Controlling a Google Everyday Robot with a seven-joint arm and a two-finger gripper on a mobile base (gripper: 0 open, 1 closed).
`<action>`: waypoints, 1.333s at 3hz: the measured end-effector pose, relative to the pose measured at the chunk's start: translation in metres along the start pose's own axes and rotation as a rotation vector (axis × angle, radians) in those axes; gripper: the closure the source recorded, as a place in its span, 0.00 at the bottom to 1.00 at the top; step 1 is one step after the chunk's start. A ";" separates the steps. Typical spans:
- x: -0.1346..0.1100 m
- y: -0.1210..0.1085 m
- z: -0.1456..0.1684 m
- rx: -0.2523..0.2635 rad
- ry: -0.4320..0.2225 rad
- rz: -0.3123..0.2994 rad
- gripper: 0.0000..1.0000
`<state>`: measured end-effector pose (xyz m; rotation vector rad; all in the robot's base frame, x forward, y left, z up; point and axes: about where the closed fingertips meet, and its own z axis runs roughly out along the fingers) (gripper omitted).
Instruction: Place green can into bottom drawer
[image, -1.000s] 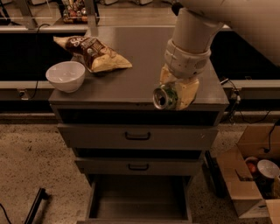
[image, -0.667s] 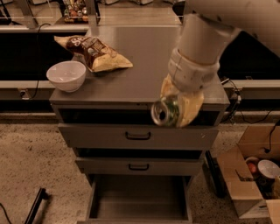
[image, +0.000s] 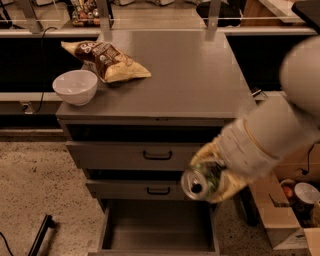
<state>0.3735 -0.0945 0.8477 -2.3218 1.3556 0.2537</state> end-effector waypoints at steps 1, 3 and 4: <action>0.012 0.024 0.010 0.068 -0.035 0.047 1.00; 0.051 0.005 0.044 0.177 -0.224 0.140 1.00; 0.093 -0.011 0.066 0.393 -0.368 0.217 1.00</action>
Offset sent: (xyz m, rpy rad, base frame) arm 0.0213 -0.0024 -0.0500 0.2464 0.0823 -0.0578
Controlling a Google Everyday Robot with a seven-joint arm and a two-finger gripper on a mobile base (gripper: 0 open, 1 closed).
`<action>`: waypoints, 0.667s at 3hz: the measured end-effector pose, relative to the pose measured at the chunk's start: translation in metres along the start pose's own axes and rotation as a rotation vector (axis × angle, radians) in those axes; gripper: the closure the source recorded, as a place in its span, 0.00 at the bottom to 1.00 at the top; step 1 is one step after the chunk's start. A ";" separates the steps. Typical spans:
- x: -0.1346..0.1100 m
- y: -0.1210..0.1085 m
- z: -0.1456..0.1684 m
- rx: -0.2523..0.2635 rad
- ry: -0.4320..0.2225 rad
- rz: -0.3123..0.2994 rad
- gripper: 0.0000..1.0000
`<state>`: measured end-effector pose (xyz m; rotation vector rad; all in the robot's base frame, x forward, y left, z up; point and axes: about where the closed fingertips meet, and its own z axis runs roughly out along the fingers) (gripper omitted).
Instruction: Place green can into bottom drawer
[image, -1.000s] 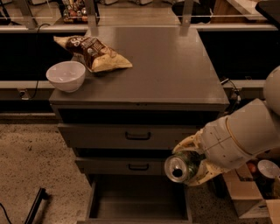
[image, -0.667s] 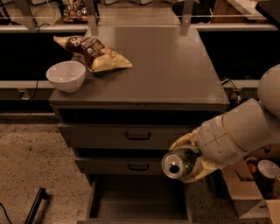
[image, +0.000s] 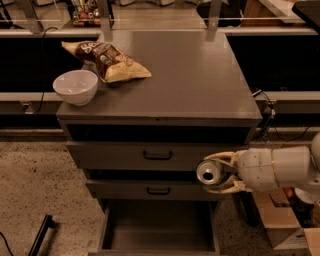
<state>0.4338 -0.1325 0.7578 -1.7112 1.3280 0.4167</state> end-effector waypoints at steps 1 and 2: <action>0.033 -0.018 0.006 0.147 -0.170 0.019 1.00; 0.079 0.004 0.040 0.076 -0.329 0.094 1.00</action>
Offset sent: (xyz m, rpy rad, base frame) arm 0.0454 -0.0077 -0.2446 0.6583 0.6149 0.1522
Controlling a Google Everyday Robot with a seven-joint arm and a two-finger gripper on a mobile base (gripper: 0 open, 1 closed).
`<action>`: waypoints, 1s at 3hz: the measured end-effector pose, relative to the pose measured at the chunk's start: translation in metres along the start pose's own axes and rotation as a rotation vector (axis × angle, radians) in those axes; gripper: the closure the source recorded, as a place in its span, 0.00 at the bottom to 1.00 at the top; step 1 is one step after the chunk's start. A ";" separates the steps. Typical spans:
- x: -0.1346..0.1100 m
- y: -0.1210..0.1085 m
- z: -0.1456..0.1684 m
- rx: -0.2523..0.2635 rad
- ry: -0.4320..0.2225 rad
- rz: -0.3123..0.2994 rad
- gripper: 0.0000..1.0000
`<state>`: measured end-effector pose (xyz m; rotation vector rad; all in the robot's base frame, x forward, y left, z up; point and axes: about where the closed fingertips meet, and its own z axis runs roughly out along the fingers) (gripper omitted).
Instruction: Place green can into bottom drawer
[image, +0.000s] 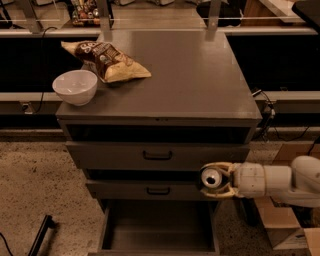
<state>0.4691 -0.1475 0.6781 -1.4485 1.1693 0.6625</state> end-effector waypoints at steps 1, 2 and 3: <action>0.048 0.055 0.035 -0.179 -0.174 0.218 1.00; 0.093 0.113 0.067 -0.281 -0.301 0.409 1.00; 0.115 0.144 0.082 -0.292 -0.352 0.490 1.00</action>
Offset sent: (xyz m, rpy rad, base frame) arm -0.0983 0.0731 -0.2730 0.4540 0.7742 0.3704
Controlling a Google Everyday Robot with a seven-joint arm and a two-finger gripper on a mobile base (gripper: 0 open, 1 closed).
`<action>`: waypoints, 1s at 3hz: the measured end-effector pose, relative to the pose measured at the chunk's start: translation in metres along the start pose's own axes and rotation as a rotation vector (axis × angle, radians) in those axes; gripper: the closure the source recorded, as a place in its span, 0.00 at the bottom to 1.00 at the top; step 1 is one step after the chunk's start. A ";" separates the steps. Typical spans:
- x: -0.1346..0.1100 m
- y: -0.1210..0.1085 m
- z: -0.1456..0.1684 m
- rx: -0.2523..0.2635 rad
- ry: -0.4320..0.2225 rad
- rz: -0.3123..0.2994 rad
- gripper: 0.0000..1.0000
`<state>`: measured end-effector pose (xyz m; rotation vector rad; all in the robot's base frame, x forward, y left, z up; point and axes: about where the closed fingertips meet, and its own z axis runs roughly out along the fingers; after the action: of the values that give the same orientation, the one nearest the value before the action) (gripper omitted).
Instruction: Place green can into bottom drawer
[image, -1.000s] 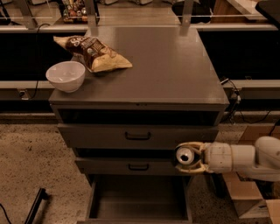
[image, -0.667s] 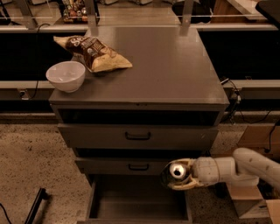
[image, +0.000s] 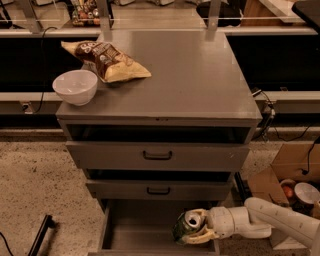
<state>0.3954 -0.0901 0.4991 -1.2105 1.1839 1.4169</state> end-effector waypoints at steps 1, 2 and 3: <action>0.000 0.000 0.000 0.000 0.000 0.000 1.00; 0.007 -0.017 -0.013 0.051 0.032 0.006 1.00; 0.034 -0.041 -0.051 0.203 0.079 0.027 1.00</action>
Offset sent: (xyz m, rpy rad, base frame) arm 0.0440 -0.0304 -0.0234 -0.1004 0.0074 -0.1259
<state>0.4384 -0.1332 0.4576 -1.1203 1.3680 1.2441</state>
